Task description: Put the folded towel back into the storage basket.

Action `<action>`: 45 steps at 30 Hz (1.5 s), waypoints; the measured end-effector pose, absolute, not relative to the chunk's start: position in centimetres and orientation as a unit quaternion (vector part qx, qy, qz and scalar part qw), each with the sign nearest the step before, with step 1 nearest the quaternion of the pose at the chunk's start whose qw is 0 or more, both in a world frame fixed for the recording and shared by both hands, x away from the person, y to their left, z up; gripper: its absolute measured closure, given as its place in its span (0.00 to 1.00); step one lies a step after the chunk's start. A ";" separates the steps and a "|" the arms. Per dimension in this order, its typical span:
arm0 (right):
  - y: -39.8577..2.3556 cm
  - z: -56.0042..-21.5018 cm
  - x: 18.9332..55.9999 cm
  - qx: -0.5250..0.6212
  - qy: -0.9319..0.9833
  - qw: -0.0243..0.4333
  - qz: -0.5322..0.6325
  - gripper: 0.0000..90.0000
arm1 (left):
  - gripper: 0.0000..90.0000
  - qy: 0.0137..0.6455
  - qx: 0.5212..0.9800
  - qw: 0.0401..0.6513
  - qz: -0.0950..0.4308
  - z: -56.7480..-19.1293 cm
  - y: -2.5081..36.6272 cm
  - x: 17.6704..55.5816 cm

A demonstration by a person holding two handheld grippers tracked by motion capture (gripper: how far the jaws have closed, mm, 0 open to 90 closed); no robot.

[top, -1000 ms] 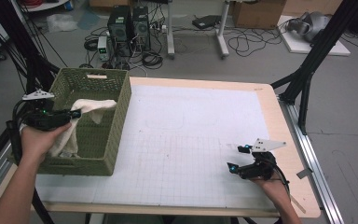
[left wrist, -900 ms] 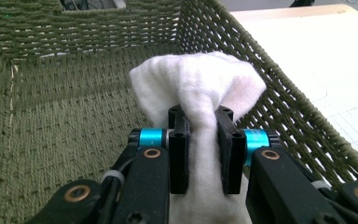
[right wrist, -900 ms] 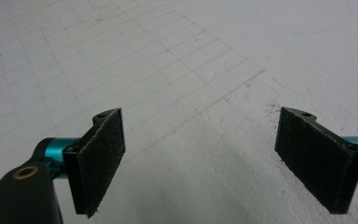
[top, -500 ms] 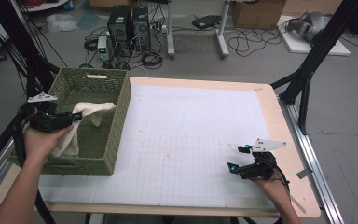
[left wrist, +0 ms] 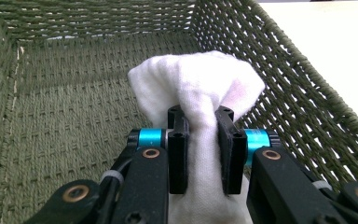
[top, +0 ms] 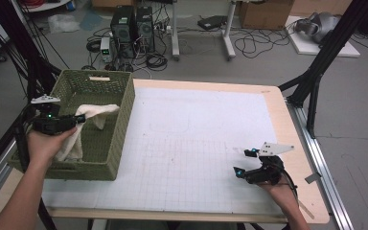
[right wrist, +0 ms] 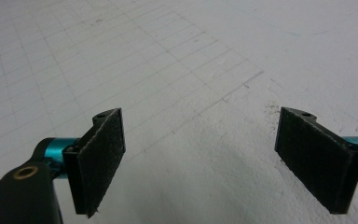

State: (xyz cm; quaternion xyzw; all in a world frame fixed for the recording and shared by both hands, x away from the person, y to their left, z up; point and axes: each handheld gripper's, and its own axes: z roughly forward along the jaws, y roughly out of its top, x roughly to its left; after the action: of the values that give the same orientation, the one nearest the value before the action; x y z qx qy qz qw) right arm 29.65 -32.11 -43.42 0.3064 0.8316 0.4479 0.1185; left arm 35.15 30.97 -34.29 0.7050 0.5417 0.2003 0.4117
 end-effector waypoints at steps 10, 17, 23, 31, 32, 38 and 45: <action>-32.1 -43.4 29.6 0.306 0.830 0.120 0.450 0.17 | 0.75 0.536 0.712 0.412 0.189 -34.2 31.1 35.1; -32.1 -43.3 29.6 0.306 0.830 0.121 0.450 0.17 | 0.65 0.534 0.717 0.403 0.193 -34.1 30.9 35.1; -32.2 -43.3 29.6 0.306 0.829 0.121 0.452 0.17 | 0.65 0.540 0.714 0.401 0.193 -34.2 31.1 35.1; -32.1 -43.2 29.5 0.305 0.829 0.122 0.452 0.17 | 0.74 0.529 0.719 0.407 0.195 -34.0 31.2 34.9; -32.1 -43.2 29.5 0.303 0.830 0.122 0.453 0.17 | 0.74 0.526 0.720 0.409 0.194 -34.0 31.1 34.8; -32.1 -43.2 29.5 0.302 0.830 0.122 0.453 0.17 | 0.76 0.514 0.727 0.412 0.195 -33.7 31.3 34.5; -32.1 -43.2 29.5 0.302 0.829 0.121 0.455 0.17 | 0.79 0.502 0.731 0.418 0.196 -33.3 31.5 34.1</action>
State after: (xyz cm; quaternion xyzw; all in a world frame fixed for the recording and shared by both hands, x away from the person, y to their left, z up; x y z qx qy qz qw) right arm 29.49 -32.06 -43.17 0.3021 0.8291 0.4545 0.1214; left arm 34.12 31.50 -33.26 0.7308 0.5025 0.1959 0.4184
